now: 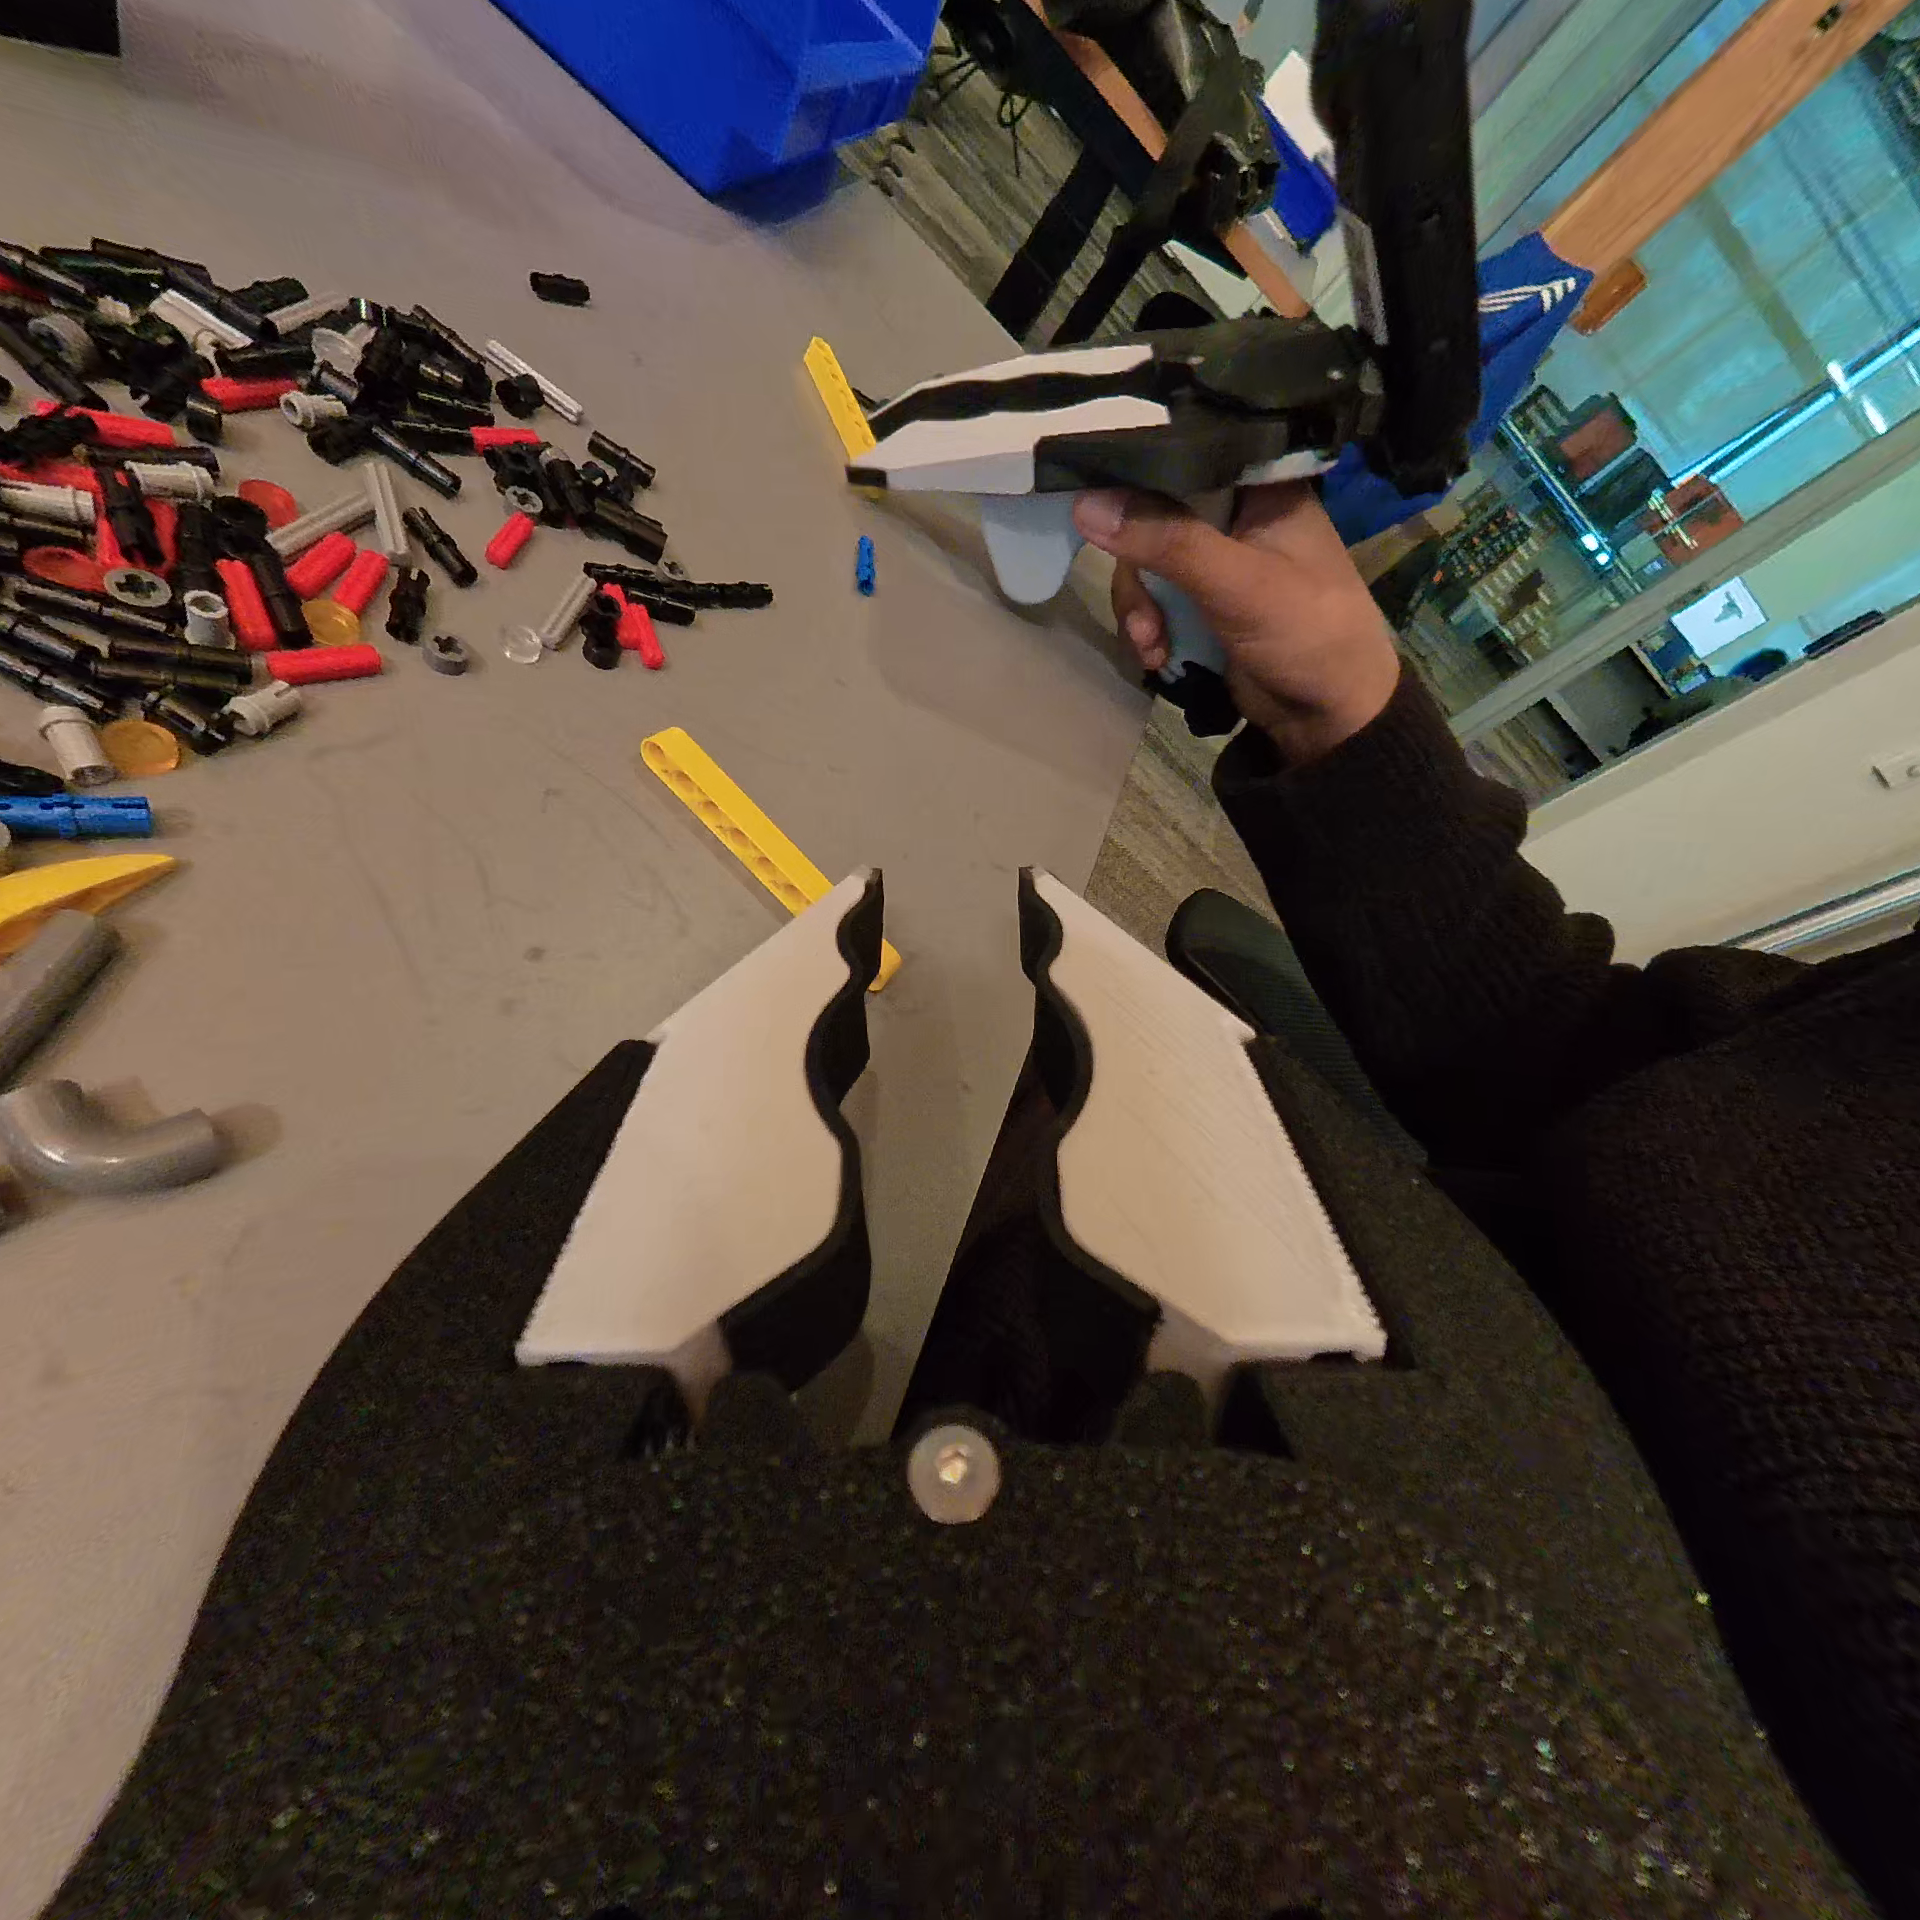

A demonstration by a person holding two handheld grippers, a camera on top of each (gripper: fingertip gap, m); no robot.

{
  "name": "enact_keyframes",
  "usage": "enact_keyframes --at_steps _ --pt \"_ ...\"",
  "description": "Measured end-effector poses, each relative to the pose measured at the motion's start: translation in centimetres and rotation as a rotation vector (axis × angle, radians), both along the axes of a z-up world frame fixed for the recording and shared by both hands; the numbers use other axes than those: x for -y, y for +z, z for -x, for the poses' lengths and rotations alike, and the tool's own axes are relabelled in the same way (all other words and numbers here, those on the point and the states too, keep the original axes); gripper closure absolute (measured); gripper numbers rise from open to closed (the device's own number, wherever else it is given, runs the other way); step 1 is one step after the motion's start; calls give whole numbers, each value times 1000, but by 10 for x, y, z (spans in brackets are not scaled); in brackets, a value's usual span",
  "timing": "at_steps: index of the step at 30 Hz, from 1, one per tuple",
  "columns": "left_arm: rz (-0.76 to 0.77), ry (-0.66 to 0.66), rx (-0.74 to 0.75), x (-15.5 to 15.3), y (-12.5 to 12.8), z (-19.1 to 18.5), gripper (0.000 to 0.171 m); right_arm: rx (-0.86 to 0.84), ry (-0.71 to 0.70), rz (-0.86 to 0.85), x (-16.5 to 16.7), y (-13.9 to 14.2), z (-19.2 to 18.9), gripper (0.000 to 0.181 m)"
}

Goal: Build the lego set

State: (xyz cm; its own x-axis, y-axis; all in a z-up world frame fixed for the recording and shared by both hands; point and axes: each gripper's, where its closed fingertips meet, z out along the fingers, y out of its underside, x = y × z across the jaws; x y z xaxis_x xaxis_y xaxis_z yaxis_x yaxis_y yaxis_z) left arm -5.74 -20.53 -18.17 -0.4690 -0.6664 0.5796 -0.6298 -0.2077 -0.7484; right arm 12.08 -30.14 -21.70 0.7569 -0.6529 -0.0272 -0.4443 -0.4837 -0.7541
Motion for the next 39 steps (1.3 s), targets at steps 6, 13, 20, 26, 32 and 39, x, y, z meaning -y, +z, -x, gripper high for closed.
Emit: enact_keyframes --at_steps 6,13,20,26,32,39 --pt "4 2 1 -1 0 0 146 34 9 58 0 -1 -2 174" --pt "-5 8 8 -1 0 0 146 14 128 -132 -19 39 57 174" --pt "-35 10 17 0 -1 0 146 91 121 90 -23 7 128 174" --pt "-18 -4 12 3 0 0 146 -132 181 -100 -51 9 157 147" --pt "-17 -4 21 3 1 1 146 -10 180 -95 -35 29 119 141" --pt "-15 -1 24 2 1 1 146 -7 164 -30 -24 11 59 142"
